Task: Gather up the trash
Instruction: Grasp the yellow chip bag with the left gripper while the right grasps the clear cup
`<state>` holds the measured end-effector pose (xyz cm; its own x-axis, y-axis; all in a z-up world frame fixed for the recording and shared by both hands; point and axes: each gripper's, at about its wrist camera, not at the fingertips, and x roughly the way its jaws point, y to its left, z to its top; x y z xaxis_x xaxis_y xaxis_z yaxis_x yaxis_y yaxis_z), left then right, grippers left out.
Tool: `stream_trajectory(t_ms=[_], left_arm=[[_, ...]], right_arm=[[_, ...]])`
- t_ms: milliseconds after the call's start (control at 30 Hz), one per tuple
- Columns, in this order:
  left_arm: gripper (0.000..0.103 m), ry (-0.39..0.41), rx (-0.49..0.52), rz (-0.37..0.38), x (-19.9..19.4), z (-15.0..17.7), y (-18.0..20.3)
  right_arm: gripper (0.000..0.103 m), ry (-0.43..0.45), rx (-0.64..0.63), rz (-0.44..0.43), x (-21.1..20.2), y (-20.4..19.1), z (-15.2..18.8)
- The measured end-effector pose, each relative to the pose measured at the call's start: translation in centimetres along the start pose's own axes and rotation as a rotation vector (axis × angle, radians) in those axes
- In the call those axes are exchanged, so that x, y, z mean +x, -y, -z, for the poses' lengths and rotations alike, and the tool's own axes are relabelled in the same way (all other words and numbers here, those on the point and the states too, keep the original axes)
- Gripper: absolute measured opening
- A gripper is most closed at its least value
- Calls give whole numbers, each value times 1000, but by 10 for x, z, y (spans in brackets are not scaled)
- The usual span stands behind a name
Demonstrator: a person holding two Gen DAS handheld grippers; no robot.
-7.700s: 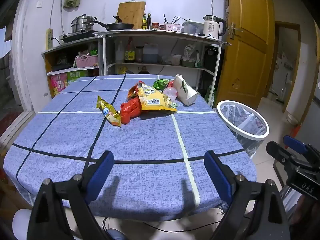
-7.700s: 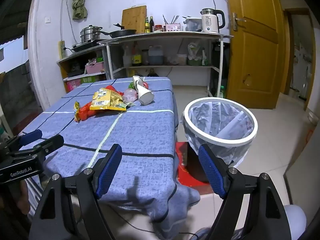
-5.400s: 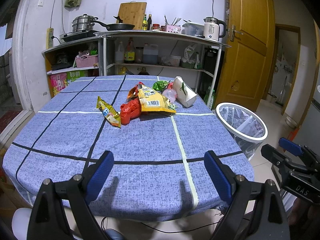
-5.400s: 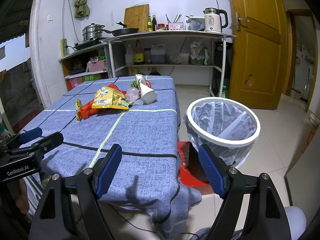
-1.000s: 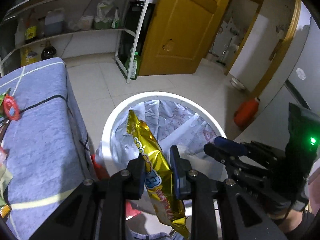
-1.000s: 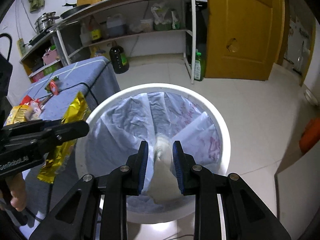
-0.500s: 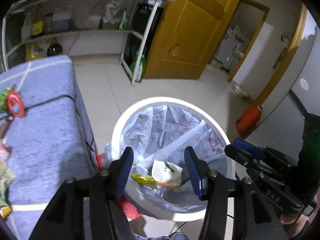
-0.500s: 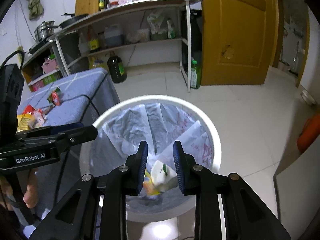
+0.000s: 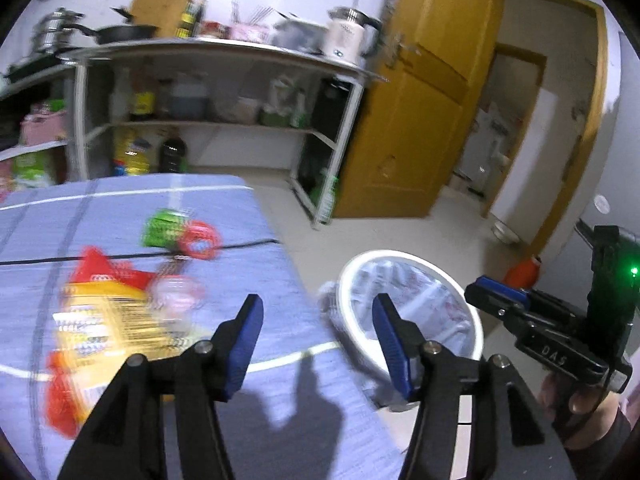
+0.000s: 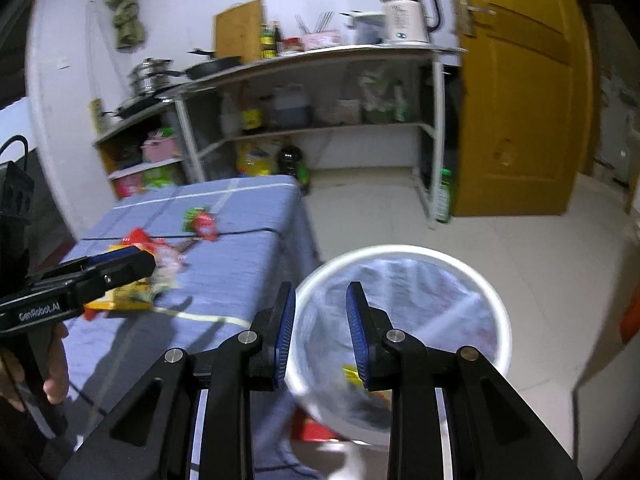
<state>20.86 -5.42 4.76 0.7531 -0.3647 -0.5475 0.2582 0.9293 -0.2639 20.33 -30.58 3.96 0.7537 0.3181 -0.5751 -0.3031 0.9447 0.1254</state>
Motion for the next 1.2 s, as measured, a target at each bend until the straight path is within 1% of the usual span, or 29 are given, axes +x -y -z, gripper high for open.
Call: stream_trajectory(t_ms=[33, 100, 167, 200, 333, 467, 667, 700, 733, 800, 867, 900, 933, 967, 1033, 1133, 1200], left_arm=[[61, 14, -7, -23, -10, 1, -12], [65, 36, -19, -61, -27, 2, -32], [68, 46, -35, -88, -39, 5, -52], [69, 45, -43, -100, -43, 8, -62], [70, 18, -86, -152, -43, 19, -95], [70, -30, -136, -165, -27, 28, -119], [70, -93, -138, -186, 4, 33, -127], [70, -90, -127, -208, 8, 32, -127], [70, -90, -121, -214, 9, 31, -125], [70, -89, -124, -207, 12, 30, -125], [63, -68, -89, -242, 13, 28, -121], [55, -62, -70, -252, 15, 28, -119], [52, -62, -65, -251, 15, 27, -118], [51, -58, -65, -254, 15, 28, -117], [44, -45, -56, -258, 14, 28, -116], [36, -33, -65, -235, 8, 27, -116], [32, -20, -77, -209, 1, 25, -118]], right_arm=[[27, -6, -13, -28, 4, -10, -1], [31, -17, -40, -69, 13, -29, -2], [50, -27, -64, -104, 19, -45, -1], [53, -29, -78, -126, 23, -54, -2], [54, -35, -126, -161, 34, -79, -4], [54, -48, -152, -178, 48, -99, -5], [53, -69, -170, -196, 66, -110, -4], [54, -74, -173, -196, 70, -110, -4], [54, -78, -174, -198, 71, -111, -4], [53, -88, -176, -202, 76, -112, -4], [53, -100, -178, -199, 81, -112, -4], [53, -106, -177, -195, 83, -112, -3], [53, -115, -173, -189, 85, -112, -3], [53, -121, -168, -186, 87, -112, -3], [54, -142, -150, -179, 93, -111, -4], [53, -166, -125, -172, 99, -110, -7], [53, -181, -109, -175, 104, -112, -10]])
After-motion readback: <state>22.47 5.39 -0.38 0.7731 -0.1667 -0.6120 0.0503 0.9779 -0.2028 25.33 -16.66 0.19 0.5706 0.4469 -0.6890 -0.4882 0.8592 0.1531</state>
